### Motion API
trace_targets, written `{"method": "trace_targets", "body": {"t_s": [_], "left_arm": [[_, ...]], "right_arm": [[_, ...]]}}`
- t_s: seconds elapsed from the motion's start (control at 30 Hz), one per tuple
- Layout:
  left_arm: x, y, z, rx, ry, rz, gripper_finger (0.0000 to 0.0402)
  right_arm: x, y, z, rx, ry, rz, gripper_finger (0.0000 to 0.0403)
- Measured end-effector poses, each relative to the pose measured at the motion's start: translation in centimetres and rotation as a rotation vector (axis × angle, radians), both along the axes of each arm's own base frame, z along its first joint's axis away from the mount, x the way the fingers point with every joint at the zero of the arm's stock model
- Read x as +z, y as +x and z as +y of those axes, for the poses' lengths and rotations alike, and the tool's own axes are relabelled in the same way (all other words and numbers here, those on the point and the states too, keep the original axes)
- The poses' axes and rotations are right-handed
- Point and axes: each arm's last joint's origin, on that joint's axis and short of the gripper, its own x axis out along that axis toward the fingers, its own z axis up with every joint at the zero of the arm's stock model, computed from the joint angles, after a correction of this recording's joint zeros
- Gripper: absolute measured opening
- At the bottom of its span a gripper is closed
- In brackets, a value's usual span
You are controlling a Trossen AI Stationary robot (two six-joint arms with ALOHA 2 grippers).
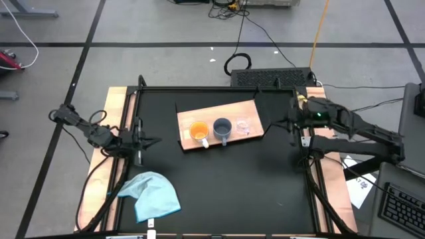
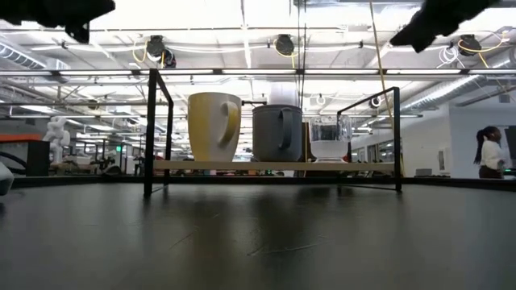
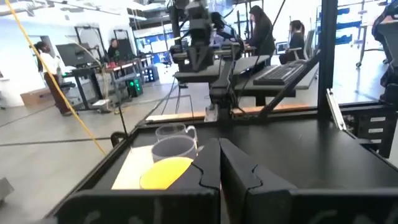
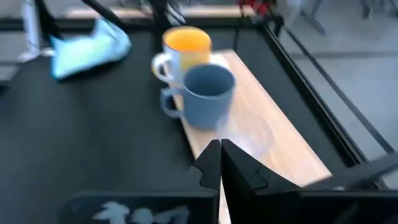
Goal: Stack small to large cups/mugs on shelf
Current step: Return to Home Position
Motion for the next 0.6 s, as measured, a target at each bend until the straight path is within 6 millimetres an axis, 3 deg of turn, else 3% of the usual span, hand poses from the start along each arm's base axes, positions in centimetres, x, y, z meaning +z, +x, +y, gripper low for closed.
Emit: {"method": "trace_targets", "body": {"t_s": [0.33,0.5,0.6], "left_arm": [[-3.3,-0.9,0.5,-0.007,-0.088,-0.051,0.0],[-5.2,-0.9,0.5,-0.013,-0.11,-0.064,0.0],[-6.6,-0.8,0.6,0.027,-0.129,-0.045,0.0]], "right_arm": [[-4.5,-2.9,1.2,0.047,0.079,-0.17,0.0],[-5.5,-3.3,1.6,0.127,0.103,-0.311,0.0],[-7.0,-3.2,1.5,0.1,0.113,-0.289,0.0]]}}
